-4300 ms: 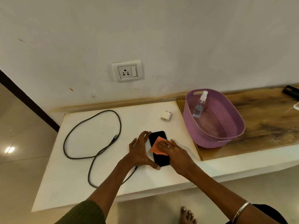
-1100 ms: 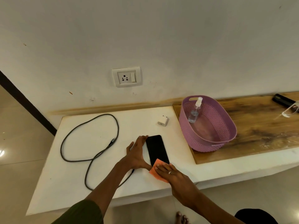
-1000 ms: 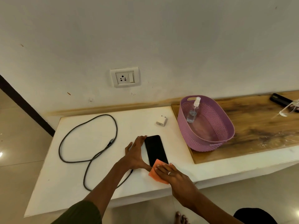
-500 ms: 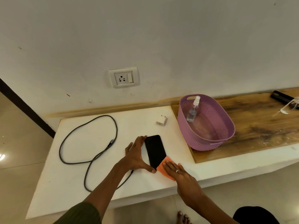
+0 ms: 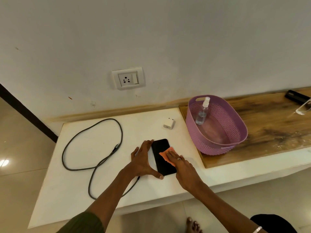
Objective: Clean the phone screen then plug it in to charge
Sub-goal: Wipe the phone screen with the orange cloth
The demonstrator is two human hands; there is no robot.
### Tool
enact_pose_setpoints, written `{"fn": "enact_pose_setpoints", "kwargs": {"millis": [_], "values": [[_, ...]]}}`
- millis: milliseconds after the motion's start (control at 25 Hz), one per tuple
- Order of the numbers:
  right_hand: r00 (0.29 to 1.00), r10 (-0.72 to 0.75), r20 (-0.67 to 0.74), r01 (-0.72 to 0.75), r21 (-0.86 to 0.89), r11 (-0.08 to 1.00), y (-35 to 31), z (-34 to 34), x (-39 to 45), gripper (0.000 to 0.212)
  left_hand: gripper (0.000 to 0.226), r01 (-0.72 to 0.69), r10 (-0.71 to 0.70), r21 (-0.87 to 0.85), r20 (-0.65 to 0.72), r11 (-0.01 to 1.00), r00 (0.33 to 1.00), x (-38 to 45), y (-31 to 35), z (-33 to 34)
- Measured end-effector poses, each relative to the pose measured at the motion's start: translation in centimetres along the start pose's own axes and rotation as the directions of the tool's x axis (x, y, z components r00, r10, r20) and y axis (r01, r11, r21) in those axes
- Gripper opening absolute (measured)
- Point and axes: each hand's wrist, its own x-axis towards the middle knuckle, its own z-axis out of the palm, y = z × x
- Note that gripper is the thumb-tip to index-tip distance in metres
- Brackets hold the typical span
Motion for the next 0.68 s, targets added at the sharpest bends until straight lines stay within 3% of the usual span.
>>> {"fn": "enact_pose_setpoints", "kwargs": {"millis": [200, 400, 680], "values": [[1.000, 0.005, -0.021, -0.005, -0.003, 1.000, -0.7, -0.9, 4.2, 0.068, 0.146, -0.005, 0.005, 0.013, 0.004, 1.000, 1.000, 0.0, -0.1, -0.1], [0.991, 0.130, -0.003, -0.130, 0.011, 0.991, -1.1, -0.7, 6.9, 0.057, 0.142, 0.009, -0.009, 0.027, 0.013, 1.000, 1.000, 0.1, -0.3, 0.2], [0.997, -0.079, -0.019, 0.077, -0.086, 0.993, -3.2, 0.9, 7.3, 0.062, 0.146, 0.010, -0.010, 0.002, 0.020, 1.000, 1.000, 0.4, -0.7, 0.4]]}}
